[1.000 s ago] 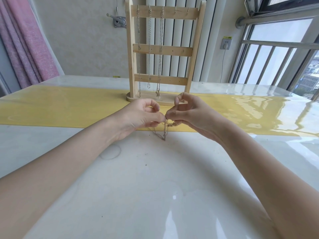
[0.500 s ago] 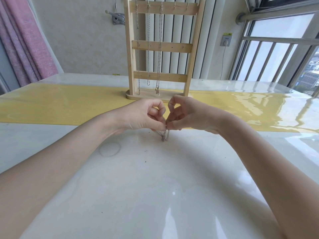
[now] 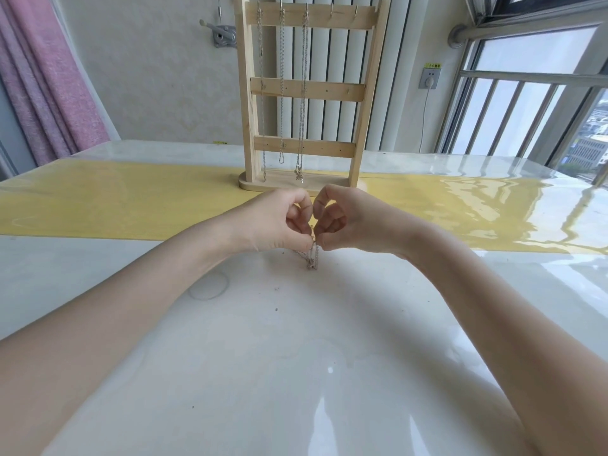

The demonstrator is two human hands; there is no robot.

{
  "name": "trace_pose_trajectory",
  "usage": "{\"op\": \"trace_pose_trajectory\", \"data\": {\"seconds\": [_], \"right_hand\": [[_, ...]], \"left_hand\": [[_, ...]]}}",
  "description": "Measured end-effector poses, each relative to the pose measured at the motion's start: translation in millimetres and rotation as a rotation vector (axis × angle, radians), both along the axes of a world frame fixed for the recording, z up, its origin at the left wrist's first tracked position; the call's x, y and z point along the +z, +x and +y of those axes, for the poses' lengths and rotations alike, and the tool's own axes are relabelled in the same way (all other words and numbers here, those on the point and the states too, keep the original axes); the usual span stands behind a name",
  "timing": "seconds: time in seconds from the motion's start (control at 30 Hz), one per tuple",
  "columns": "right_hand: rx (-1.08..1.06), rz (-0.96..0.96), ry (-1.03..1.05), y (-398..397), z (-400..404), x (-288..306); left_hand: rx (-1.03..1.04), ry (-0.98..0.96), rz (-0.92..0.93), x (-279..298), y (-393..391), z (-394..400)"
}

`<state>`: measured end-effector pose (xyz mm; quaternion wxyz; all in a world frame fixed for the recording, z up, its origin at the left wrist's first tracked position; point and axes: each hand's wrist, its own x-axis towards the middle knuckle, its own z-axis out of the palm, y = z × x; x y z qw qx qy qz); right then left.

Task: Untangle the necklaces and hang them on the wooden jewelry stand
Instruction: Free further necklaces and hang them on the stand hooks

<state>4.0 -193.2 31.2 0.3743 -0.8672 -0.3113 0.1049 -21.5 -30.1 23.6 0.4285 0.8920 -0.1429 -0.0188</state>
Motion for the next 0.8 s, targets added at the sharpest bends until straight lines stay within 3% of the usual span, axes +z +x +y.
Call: {"op": "trace_pose_trajectory", "data": {"seconds": [0.3, 0.43, 0.63, 0.8], "right_hand": [[-0.114, -0.213, 0.140, 1.7, 10.6, -12.3], [-0.160, -0.288, 0.228, 3.0, 14.6, -15.3], [-0.073, 0.206, 0.451, 4.8, 3.1, -11.7], [-0.098, 0.315, 0.509, 6.0, 0.4, -12.1]], "left_hand": [[0.157, 0.268, -0.295, -0.1, -2.1, -6.1], [0.212, 0.198, -0.392, -0.9, -0.2, -2.2], [0.251, -0.234, -0.147, 1.4, 2.8, 5.6], [0.183, -0.385, 0.017, 5.5, -0.4, 3.3]]}}
